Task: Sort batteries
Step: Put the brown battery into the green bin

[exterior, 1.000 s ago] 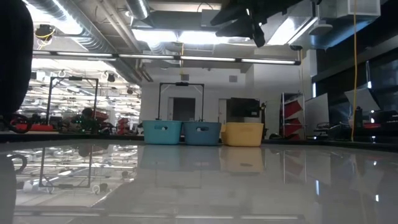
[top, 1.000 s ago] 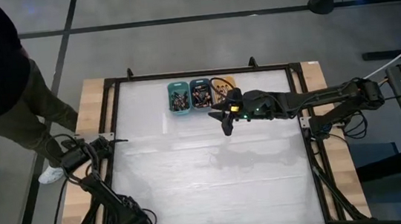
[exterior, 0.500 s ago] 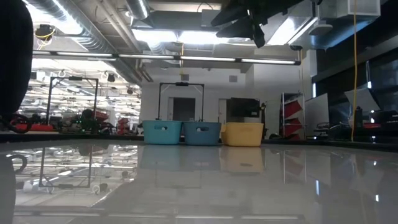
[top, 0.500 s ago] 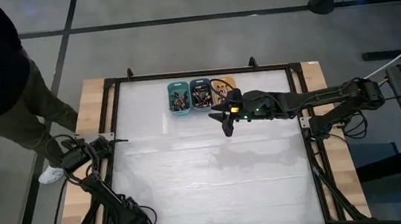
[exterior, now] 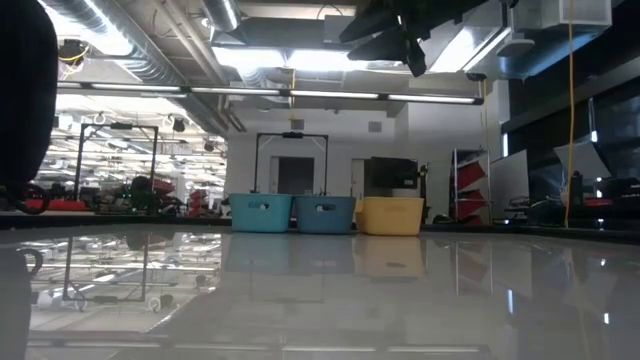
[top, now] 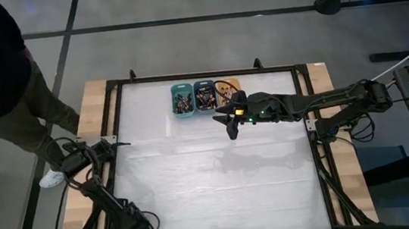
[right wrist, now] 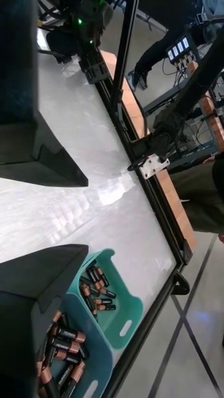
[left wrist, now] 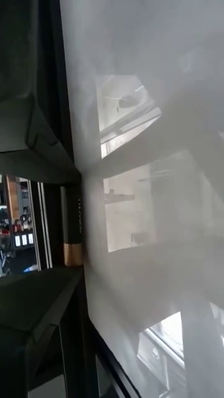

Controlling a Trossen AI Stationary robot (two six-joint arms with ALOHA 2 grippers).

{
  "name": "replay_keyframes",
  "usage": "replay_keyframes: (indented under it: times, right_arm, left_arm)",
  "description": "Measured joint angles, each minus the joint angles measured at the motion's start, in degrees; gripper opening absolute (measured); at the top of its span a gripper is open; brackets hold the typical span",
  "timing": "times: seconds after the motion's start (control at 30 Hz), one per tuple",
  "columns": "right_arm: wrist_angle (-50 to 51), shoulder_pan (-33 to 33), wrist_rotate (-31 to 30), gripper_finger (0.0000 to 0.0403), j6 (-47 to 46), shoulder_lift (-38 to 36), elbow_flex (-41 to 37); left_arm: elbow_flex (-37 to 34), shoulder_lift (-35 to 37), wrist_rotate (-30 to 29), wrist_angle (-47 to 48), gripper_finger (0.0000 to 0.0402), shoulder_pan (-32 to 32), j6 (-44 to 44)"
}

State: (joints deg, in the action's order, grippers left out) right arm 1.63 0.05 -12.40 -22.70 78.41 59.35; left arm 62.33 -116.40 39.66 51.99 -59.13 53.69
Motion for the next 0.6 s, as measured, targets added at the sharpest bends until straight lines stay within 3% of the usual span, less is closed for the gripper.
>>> replay_keyframes:
  times: [0.37,0.53,0.6]
  right_arm:
    - [0.0,0.0,0.0,0.0160,-0.9,0.0,0.0]
    - [0.0,0.0,-0.1,0.0160,-0.8,0.0,0.0]
    - [0.0,0.0,-0.5,0.0160,-0.8,0.0,0.0]
  left_arm:
    - [0.1,0.7,-1.7,0.7,0.0208,-0.7,-1.0]
    - [0.5,4.8,-7.5,2.0,0.0182,1.4,-3.3]
    - [0.3,7.2,-12.3,3.4,0.0171,2.9,-3.6]
